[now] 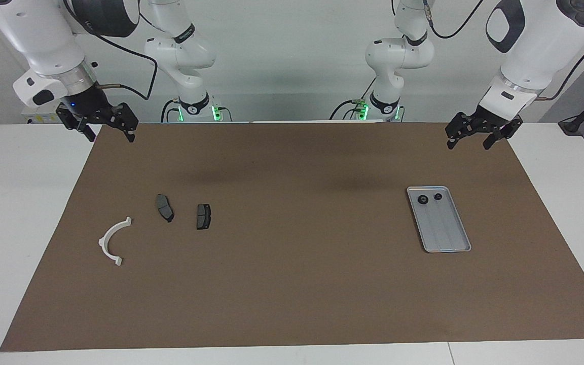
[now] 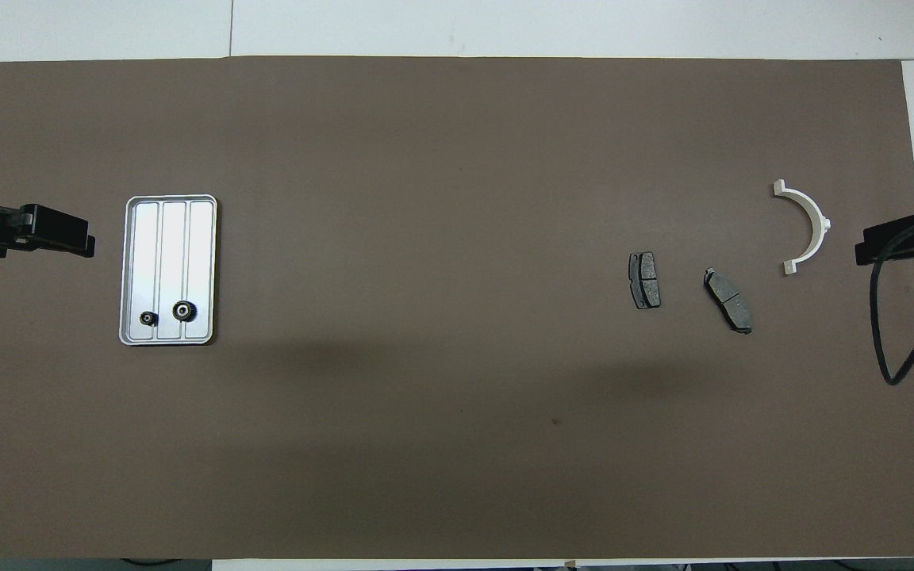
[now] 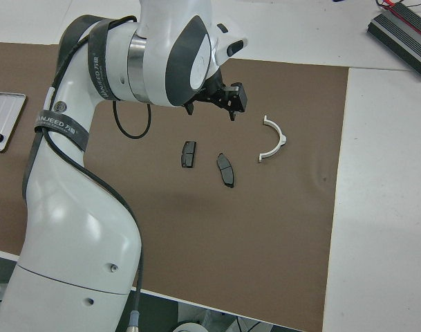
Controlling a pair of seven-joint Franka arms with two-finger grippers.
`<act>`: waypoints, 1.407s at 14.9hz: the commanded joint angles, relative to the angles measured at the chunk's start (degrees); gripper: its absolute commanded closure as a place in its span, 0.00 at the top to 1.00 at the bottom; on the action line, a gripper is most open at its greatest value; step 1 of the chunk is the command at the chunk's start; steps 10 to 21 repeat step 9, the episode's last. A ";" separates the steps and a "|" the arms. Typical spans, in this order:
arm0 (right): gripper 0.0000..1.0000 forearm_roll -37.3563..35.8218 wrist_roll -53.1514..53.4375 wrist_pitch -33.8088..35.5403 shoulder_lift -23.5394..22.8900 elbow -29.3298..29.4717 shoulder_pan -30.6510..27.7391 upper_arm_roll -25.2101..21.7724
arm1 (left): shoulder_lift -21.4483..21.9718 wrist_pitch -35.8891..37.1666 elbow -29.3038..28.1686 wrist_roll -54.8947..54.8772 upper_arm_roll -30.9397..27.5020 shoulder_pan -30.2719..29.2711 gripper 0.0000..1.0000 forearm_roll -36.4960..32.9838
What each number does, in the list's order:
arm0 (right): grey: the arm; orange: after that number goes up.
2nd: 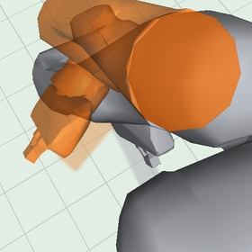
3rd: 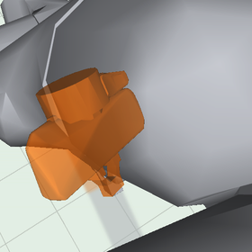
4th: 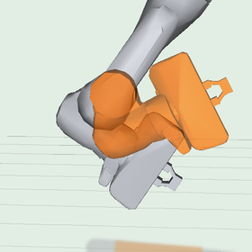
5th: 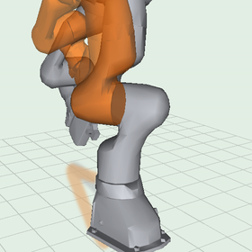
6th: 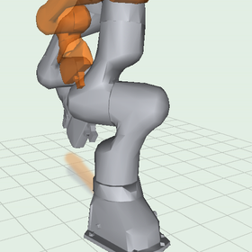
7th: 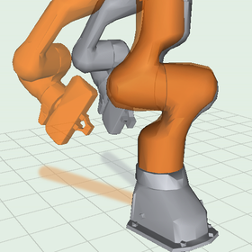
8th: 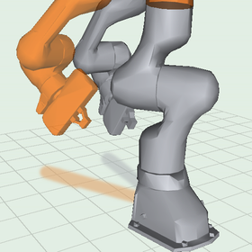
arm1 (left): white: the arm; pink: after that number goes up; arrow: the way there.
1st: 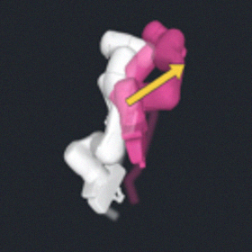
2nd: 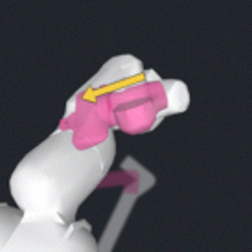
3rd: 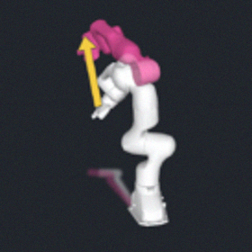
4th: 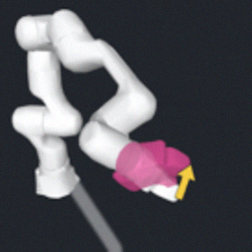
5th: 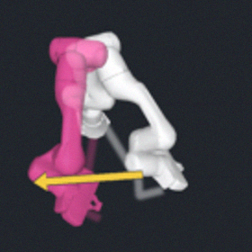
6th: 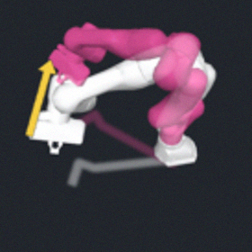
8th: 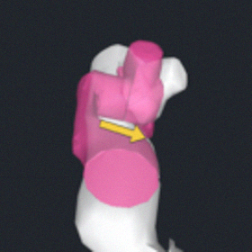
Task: Pick bearing gear from pile to tray
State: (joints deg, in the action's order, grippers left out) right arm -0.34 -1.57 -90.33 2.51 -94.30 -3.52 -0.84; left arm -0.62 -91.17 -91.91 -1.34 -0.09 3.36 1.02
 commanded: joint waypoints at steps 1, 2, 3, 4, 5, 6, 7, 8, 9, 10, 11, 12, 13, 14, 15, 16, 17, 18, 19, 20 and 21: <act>1.00 0.87 -1.77 -0.11 1.00 -0.97 -1.49 0.66 | -0.61 1.26 1.30 1.17 0.17 0.50 1.00 -2.16; 1.00 0.95 -1.77 -0.20 1.00 -0.97 -1.49 0.66 | -0.61 1.26 1.21 1.17 0.17 0.42 1.00 -2.16; 1.00 0.87 -1.85 -0.11 1.00 -0.97 -1.49 0.66 | -0.52 1.35 0.95 1.17 0.00 0.50 1.00 -2.25; 1.00 0.87 -1.94 -0.20 1.00 -0.97 -1.57 0.66 | -0.35 1.52 0.77 1.17 0.00 0.50 1.00 -2.77; 1.00 0.87 -1.94 -0.11 1.00 -0.97 -1.57 0.66 | -0.35 1.79 0.77 1.17 0.00 0.50 1.00 -2.95; 1.00 0.87 -1.94 -0.11 1.00 -0.97 -1.57 0.49 | -0.26 1.79 0.68 1.34 0.17 0.50 1.00 -2.95; 1.00 0.87 -1.94 -0.11 0.91 -0.97 -1.57 0.48 | -0.26 1.70 0.77 1.43 0.17 0.50 1.00 -2.87; 1.00 0.95 -1.94 -0.20 0.91 -0.97 -1.57 0.48 | -0.34 1.61 0.77 1.43 0.17 0.50 1.00 -2.86; 1.00 0.87 -1.94 -0.20 0.91 -0.97 -1.66 0.48 | -0.35 1.44 0.77 1.60 0.17 0.50 1.00 -2.86; 1.00 0.87 -1.94 -0.20 0.91 -0.97 -1.66 0.48 | -0.35 1.44 0.77 1.60 0.17 0.50 1.00 -2.86; 1.00 0.87 -1.94 -0.20 0.91 -0.97 -1.66 0.48 | -0.35 1.44 0.77 1.60 0.17 0.50 1.00 -2.86; 1.00 0.87 -1.94 -0.20 0.91 -0.97 -1.66 0.48 | -0.35 1.44 0.77 1.60 0.17 0.50 1.00 -2.86; 1.00 0.87 -1.94 -0.20 0.91 -0.97 -1.66 0.48 | -0.35 1.44 0.77 1.60 0.17 0.50 1.00 -2.86; 1.00 0.87 -1.94 -0.20 0.91 -0.97 -1.66 0.48 | -0.35 1.44 0.77 1.60 0.17 0.50 1.00 -2.86; 1.00 0.87 -1.94 -0.20 0.91 -0.97 -1.66 0.48 | -0.35 1.44 0.77 1.60 0.17 0.50 1.00 -2.86; 1.00 0.87 -1.94 -0.20 0.91 -0.97 -1.66 0.48 | -0.35 1.44 0.77 1.60 0.17 0.50 1.00 -2.86; 1.00 0.87 -1.94 -0.20 0.91 -0.97 -1.66 0.48 | -0.35 1.44 0.77 1.60 0.17 0.50 1.00 -2.86; 1.00 0.87 -1.94 -0.20 0.91 -0.97 -1.66 0.48 | -0.35 1.44 0.77 1.60 0.17 0.50 1.00 -2.86; 1.00 0.87 -1.94 -0.20 0.91 -0.97 -1.66 0.48 | -0.35 1.44 0.77 1.60 0.17 0.50 1.00 -2.86; 1.00 0.87 -1.94 -0.20 0.91 -0.97 -1.66 0.48 | -0.35 1.44 0.77 1.60 0.17 0.50 1.00 -2.86; 1.00 0.87 -1.94 -0.20 0.91 -0.97 -1.66 0.48 | -0.35 1.44 0.77 1.60 0.17 0.50 1.00 -2.86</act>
